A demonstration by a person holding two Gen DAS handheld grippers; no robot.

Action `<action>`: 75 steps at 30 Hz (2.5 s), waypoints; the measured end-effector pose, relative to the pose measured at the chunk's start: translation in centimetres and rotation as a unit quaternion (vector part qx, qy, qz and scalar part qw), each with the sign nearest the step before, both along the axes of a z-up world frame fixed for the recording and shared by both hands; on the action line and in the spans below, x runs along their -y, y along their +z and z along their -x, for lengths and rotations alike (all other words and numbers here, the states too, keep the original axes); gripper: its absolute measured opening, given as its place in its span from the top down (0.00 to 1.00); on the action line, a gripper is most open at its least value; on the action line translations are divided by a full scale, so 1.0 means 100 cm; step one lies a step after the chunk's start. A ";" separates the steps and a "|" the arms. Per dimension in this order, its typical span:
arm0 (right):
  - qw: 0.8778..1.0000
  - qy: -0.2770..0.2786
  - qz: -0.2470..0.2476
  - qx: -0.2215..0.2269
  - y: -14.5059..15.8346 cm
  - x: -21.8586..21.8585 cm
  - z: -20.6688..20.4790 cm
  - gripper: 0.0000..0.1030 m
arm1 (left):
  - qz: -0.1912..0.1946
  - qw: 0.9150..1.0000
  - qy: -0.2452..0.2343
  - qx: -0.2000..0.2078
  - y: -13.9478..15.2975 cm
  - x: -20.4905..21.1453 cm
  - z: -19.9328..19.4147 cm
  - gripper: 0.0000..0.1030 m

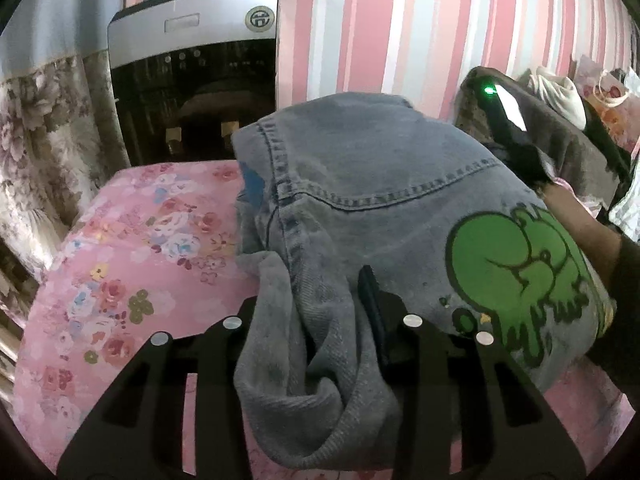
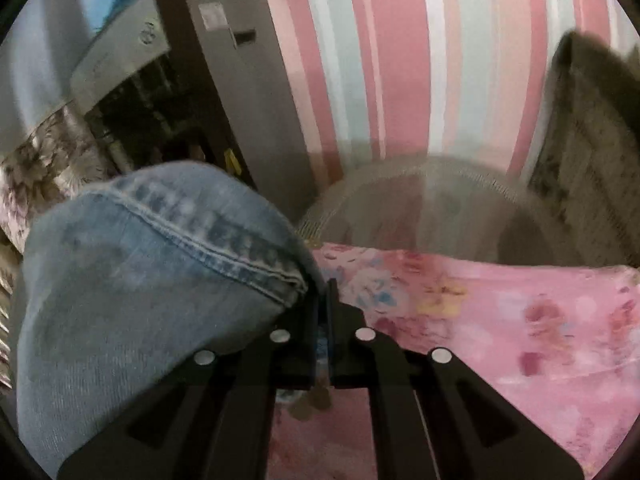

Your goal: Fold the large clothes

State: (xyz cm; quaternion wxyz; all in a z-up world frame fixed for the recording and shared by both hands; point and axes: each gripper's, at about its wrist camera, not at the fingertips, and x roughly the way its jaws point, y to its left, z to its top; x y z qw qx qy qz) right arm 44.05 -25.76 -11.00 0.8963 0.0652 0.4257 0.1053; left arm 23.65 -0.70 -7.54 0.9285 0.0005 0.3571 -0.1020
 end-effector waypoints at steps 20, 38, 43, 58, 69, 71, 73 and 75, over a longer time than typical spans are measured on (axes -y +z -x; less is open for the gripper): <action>0.981 -0.137 0.090 0.100 0.106 -0.033 0.195 0.14 | -0.024 0.999 0.042 0.008 0.064 0.009 -0.052 0.18; 0.984 -0.109 0.139 0.025 0.040 -0.027 0.169 0.03 | -0.023 0.997 0.065 -0.027 -0.017 -0.002 -0.070 0.11; 0.981 -0.114 0.083 0.132 0.108 -0.004 0.160 0.02 | 0.003 0.998 0.056 0.021 0.051 -0.018 -0.071 0.07; 0.989 -0.072 0.132 0.000 0.035 -0.022 0.038 0.02 | -0.083 0.995 0.039 -0.050 -0.026 0.025 -0.172 0.03; 0.986 -0.080 0.145 0.034 0.044 -0.022 0.056 0.02 | -0.018 0.997 0.046 -0.061 -0.028 -0.004 -0.166 0.03; 0.987 -0.087 0.121 0.061 0.068 -0.016 0.084 0.02 | -0.001 0.998 0.057 -0.040 -0.008 -0.014 -0.146 0.03; 0.989 -0.080 0.096 0.076 0.086 -0.013 0.119 0.02 | 0.005 0.998 0.064 -0.016 0.016 -0.020 -0.114 0.03; 0.991 -0.066 0.080 0.081 0.092 -0.015 0.147 0.02 | 0.017 0.998 0.059 -0.002 0.030 -0.021 -0.073 0.03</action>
